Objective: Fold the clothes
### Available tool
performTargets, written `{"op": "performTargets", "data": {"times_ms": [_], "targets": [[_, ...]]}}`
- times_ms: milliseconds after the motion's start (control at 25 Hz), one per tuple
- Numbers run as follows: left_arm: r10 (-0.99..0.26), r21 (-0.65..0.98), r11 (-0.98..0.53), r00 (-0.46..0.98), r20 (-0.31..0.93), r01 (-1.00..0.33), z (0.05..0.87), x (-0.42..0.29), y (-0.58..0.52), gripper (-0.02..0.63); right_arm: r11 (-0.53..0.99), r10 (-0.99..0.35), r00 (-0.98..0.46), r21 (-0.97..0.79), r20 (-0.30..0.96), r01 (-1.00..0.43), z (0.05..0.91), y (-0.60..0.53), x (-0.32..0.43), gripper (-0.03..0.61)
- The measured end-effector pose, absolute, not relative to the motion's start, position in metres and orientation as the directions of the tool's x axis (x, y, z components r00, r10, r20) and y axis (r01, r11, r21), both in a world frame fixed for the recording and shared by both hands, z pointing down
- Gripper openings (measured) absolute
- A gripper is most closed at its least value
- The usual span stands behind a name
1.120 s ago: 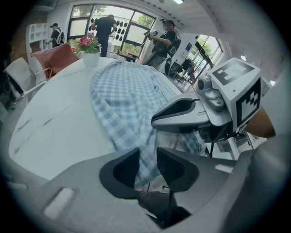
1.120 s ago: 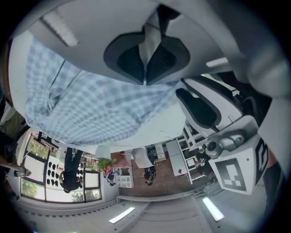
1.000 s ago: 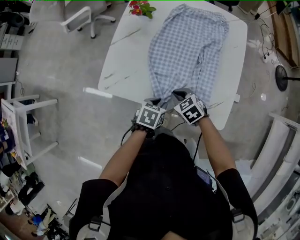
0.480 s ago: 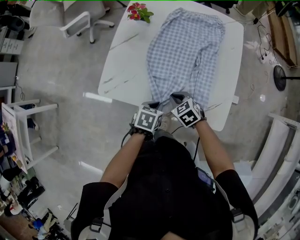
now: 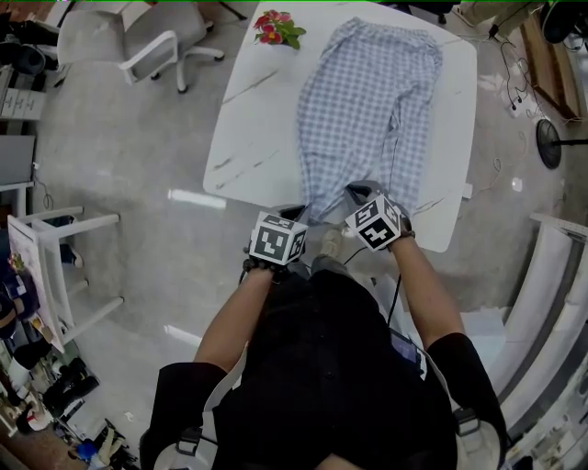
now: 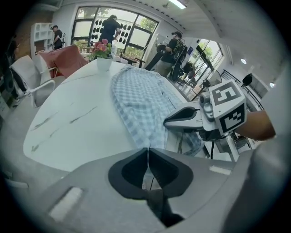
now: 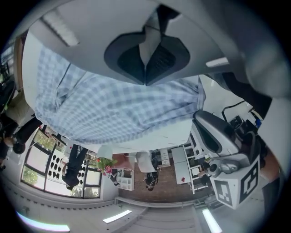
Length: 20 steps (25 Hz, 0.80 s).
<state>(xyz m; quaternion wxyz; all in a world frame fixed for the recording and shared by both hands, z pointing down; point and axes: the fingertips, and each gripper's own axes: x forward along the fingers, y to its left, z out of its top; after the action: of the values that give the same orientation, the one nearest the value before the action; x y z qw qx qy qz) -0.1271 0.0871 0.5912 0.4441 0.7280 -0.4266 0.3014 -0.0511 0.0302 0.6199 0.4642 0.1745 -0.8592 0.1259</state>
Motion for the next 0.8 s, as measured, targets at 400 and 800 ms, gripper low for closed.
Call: {"op": "performTargets", "data": {"times_ms": [400, 800], "targets": [[-0.31, 0.387, -0.293, 0.47, 0.827, -0.874, 0.592, -0.187, 0.091, 0.017, 0.865, -0.259, -0.406, 0.023, 0.876, -0.502, 0.623, 0.028, -0.052, 0.015], [-0.241, 0.342, -0.469, 0.491, 0.837, -0.814, 0.595, -0.222, 0.087, 0.017, 0.807, -0.356, -0.274, 0.147, 0.893, -0.572, 0.628, 0.027, -0.053, 0.009]]}}
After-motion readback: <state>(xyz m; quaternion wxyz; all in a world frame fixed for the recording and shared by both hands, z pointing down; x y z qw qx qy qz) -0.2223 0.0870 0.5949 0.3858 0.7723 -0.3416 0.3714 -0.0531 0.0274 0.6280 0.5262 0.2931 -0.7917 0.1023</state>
